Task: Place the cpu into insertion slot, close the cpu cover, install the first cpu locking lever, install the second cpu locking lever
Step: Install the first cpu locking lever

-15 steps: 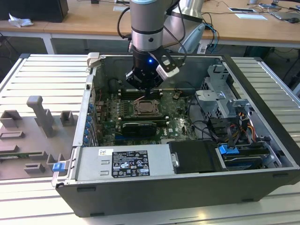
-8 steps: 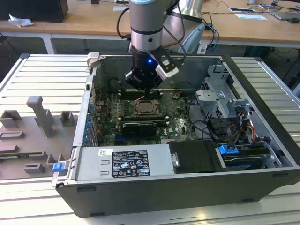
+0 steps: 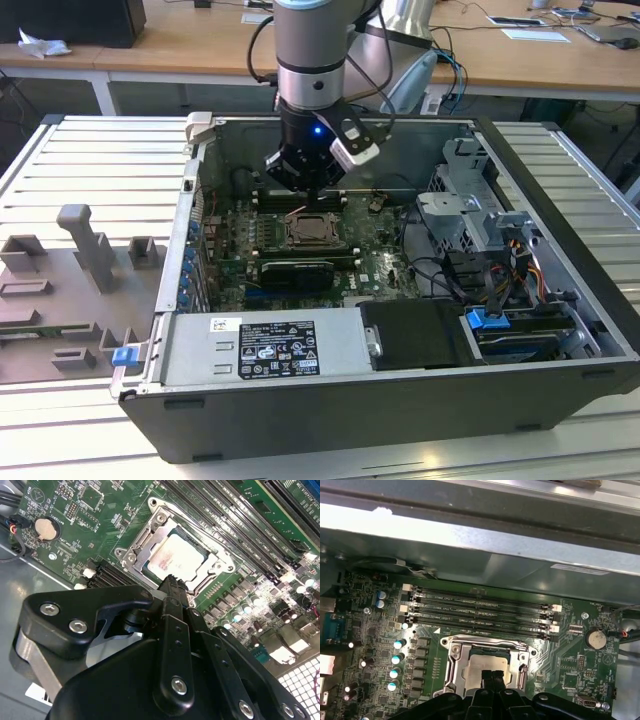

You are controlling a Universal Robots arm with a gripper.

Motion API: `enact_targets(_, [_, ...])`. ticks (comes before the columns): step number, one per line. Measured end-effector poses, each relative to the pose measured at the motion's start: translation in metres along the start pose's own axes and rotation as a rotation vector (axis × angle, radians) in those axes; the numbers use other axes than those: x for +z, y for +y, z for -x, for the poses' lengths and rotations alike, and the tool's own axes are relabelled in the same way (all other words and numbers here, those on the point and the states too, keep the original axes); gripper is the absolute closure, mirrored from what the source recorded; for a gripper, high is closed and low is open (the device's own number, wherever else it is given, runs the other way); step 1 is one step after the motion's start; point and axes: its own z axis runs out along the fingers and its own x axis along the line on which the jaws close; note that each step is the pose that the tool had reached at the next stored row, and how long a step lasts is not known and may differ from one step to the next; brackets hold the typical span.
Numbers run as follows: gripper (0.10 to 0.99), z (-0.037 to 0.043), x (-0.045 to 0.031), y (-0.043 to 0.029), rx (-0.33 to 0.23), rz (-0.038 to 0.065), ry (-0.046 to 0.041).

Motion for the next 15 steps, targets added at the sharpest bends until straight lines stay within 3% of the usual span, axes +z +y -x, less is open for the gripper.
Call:
enact_targets(12, [0.98,-0.0023,-0.0001,0.0003,-0.001,0.0,-0.0011])
enact_targets(15, [0.98,-0.0044,0.0,0.0005,-0.002,0.001,-0.0055])
